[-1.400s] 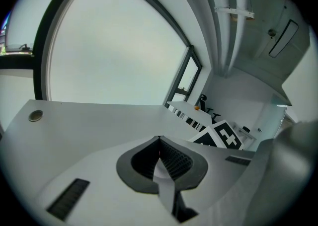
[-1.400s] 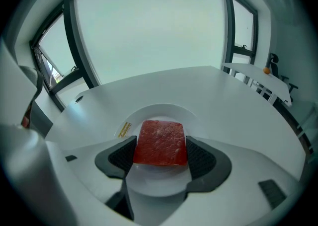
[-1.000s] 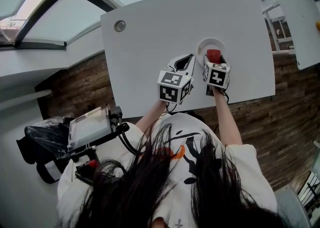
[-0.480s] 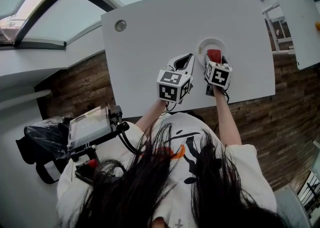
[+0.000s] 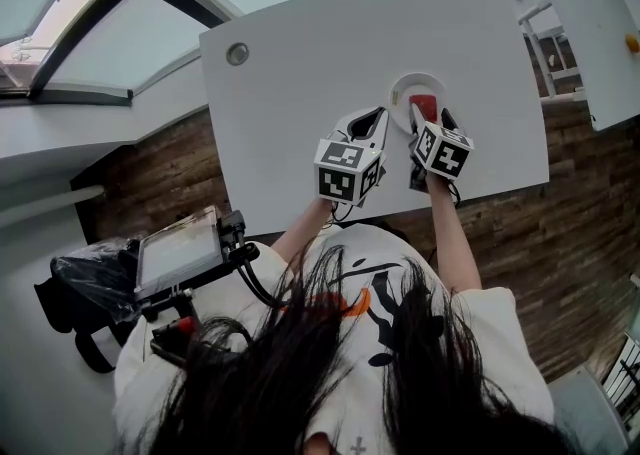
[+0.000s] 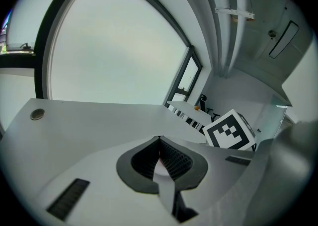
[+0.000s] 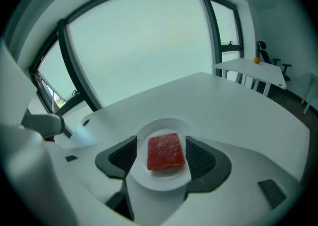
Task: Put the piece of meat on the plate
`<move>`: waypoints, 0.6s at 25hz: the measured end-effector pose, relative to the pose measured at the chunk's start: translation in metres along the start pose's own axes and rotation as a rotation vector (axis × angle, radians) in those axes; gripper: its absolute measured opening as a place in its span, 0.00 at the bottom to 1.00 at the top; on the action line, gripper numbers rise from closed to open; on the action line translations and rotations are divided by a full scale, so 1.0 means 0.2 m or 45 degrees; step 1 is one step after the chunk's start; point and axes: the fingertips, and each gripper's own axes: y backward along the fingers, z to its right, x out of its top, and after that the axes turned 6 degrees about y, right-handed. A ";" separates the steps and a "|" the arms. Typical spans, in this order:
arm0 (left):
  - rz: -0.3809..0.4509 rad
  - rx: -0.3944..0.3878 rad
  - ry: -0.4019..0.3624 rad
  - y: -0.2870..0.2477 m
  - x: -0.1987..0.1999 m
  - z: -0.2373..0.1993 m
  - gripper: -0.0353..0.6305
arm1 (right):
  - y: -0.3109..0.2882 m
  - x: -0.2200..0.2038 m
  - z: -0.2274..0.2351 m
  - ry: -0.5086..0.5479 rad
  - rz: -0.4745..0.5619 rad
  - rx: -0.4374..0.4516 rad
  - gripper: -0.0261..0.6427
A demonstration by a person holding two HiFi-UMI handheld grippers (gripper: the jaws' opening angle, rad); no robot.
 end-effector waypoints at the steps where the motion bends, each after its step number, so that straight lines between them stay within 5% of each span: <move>1: 0.000 -0.001 -0.002 0.00 0.00 0.00 0.06 | 0.01 0.01 0.00 -0.031 0.016 0.007 0.51; 4: -0.003 -0.005 -0.008 0.00 0.00 0.01 0.06 | 0.06 0.05 0.01 -0.105 0.076 0.009 0.47; 5: -0.004 -0.008 -0.012 0.00 0.00 0.01 0.06 | 0.08 0.06 0.01 -0.120 0.104 0.002 0.33; 15: -0.017 -0.030 -0.056 0.00 -0.03 0.04 0.06 | 0.25 0.11 -0.09 -0.227 0.195 0.113 0.32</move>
